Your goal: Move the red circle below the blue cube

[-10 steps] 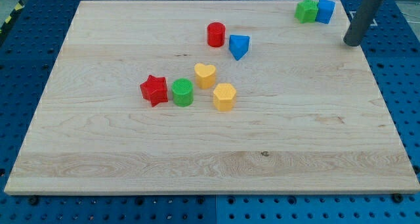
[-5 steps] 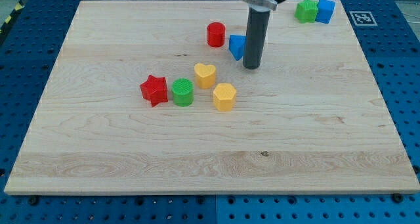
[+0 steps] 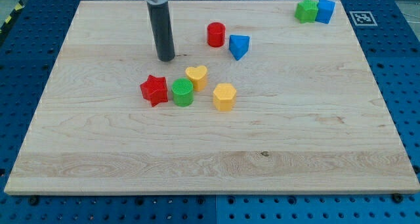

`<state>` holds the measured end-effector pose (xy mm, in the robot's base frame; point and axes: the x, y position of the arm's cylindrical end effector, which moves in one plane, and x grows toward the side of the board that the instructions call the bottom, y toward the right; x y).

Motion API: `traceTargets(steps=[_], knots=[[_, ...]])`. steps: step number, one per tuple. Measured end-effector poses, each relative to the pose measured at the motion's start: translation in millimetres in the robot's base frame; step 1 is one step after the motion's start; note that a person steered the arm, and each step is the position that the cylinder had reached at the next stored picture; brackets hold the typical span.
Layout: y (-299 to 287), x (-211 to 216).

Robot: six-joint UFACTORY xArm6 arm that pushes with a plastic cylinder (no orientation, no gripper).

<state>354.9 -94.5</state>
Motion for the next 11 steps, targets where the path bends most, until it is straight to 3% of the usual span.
traceTargets(steps=[2, 7, 11], knots=[[11, -44], [157, -46], [246, -23]])
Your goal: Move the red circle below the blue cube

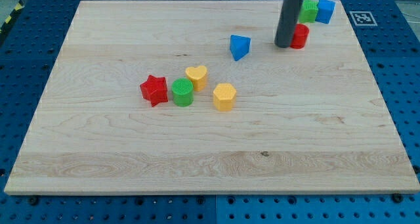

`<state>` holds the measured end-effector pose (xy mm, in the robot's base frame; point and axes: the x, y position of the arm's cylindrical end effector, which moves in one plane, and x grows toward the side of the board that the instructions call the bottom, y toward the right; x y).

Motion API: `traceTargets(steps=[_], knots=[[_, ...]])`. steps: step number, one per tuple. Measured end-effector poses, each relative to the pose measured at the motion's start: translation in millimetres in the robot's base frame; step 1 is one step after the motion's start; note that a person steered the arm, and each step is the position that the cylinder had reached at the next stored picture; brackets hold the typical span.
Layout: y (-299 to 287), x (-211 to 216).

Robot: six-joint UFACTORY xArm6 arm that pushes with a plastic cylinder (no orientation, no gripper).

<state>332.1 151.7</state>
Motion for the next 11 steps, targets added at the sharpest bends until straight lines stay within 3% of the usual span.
traceTargets(steps=[8, 10, 11], knots=[[60, -42], [63, 10], [94, 15]])
